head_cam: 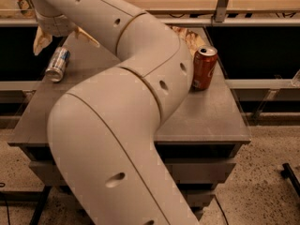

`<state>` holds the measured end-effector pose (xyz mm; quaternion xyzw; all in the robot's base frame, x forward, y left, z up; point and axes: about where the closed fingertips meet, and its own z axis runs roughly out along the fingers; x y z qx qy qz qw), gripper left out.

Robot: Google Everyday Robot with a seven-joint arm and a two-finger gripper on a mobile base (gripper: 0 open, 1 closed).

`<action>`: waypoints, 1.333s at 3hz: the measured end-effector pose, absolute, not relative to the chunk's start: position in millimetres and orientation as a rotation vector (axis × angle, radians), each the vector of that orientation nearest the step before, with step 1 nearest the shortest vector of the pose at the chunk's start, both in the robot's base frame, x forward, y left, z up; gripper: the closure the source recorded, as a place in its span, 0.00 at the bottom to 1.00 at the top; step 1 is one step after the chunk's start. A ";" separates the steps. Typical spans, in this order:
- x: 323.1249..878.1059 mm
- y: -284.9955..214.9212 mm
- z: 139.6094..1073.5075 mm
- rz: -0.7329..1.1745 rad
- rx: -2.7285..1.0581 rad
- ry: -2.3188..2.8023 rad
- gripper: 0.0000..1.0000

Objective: Place redbull can upright

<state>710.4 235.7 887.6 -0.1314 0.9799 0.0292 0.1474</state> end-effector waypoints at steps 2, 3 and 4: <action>718.3 265.7 883.4 0.068 -0.323 2.852 0.00; 725.8 272.2 876.3 0.057 -0.263 2.857 0.00; 732.2 277.2 868.1 0.042 -0.224 2.860 0.00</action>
Offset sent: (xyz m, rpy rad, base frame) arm 0.0149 0.0425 0.0044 -0.0444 0.0643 -0.0842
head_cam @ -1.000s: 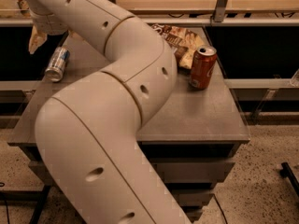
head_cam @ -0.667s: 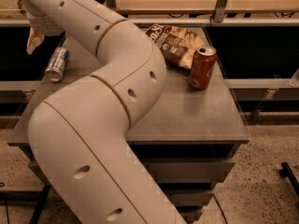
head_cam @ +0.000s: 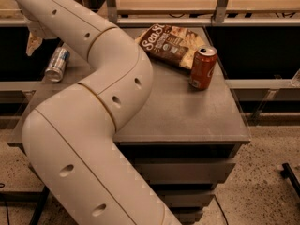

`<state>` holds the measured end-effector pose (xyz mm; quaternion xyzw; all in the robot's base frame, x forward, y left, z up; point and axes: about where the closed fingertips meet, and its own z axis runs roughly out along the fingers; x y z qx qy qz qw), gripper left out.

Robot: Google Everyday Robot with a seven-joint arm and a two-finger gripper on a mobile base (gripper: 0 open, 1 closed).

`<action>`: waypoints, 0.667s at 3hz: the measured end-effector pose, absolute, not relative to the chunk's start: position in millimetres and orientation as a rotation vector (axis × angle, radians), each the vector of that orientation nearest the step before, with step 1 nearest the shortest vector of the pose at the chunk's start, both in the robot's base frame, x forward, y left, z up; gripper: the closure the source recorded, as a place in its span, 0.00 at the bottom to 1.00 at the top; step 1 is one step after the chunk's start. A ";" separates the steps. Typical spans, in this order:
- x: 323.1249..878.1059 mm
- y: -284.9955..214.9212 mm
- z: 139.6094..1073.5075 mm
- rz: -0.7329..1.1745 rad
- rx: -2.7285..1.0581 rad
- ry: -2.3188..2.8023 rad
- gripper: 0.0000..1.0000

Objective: Place redbull can upright

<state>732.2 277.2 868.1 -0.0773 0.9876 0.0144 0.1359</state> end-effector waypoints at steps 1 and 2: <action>738.6 279.8 858.3 0.044 -0.203 2.866 0.00; 743.5 278.7 849.2 0.037 -0.187 2.875 0.00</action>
Offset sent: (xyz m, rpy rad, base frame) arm 0.0177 -0.0043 -0.0134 -0.0535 0.0726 -0.0488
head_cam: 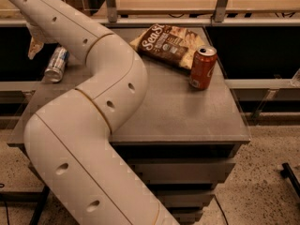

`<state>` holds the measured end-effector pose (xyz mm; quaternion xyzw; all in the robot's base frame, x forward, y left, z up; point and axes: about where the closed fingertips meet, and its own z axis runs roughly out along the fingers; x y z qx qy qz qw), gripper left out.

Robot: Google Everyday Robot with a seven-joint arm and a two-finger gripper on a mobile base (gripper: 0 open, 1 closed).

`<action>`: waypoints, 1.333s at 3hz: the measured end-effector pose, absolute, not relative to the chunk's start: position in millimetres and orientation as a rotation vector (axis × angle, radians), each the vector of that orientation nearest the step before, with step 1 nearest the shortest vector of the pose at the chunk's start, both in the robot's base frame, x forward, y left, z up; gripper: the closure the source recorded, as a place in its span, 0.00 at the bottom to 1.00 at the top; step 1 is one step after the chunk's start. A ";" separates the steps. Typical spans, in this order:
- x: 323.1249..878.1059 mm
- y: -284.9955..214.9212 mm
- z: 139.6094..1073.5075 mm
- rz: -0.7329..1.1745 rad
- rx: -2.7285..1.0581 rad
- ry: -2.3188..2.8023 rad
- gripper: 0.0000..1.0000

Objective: Place redbull can upright

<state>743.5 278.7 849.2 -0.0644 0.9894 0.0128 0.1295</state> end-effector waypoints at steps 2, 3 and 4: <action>748.8 276.6 838.4 0.029 -0.172 2.886 0.32; 749.6 277.8 834.8 0.023 -0.183 2.888 0.55; 750.3 278.3 831.5 0.017 -0.191 2.891 0.63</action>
Offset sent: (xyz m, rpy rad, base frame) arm 0.0024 -0.0097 -0.0028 -0.0563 0.0669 -0.0223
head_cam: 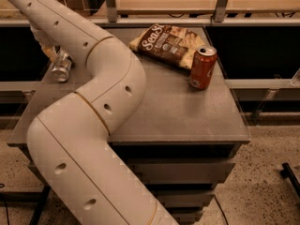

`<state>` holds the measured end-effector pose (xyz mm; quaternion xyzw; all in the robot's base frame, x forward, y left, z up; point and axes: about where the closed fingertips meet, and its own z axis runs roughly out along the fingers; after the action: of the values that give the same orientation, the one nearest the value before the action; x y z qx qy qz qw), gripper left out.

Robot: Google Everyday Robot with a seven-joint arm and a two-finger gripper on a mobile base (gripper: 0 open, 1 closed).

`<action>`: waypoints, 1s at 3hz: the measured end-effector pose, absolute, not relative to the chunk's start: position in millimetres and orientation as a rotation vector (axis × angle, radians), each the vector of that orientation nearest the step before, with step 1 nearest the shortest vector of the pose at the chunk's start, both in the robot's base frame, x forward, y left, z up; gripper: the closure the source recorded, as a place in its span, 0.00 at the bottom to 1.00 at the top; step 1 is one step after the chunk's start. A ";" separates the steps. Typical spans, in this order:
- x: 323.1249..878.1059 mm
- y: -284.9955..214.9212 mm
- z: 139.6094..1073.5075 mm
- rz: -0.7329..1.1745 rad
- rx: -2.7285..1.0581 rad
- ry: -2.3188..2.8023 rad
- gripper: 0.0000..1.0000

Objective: Place redbull can upright

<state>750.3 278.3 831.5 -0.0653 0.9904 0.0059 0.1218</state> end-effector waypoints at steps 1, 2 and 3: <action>750.3 279.8 827.6 0.013 -0.202 2.896 0.62; 749.7 283.0 823.2 0.010 -0.225 2.902 0.60; 748.3 285.7 819.3 0.011 -0.268 2.909 0.67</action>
Offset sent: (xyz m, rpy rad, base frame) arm -0.0031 0.0031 0.0019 -0.0615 0.0730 0.0334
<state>748.3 285.7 819.3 -0.0911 0.9898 0.0037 0.1098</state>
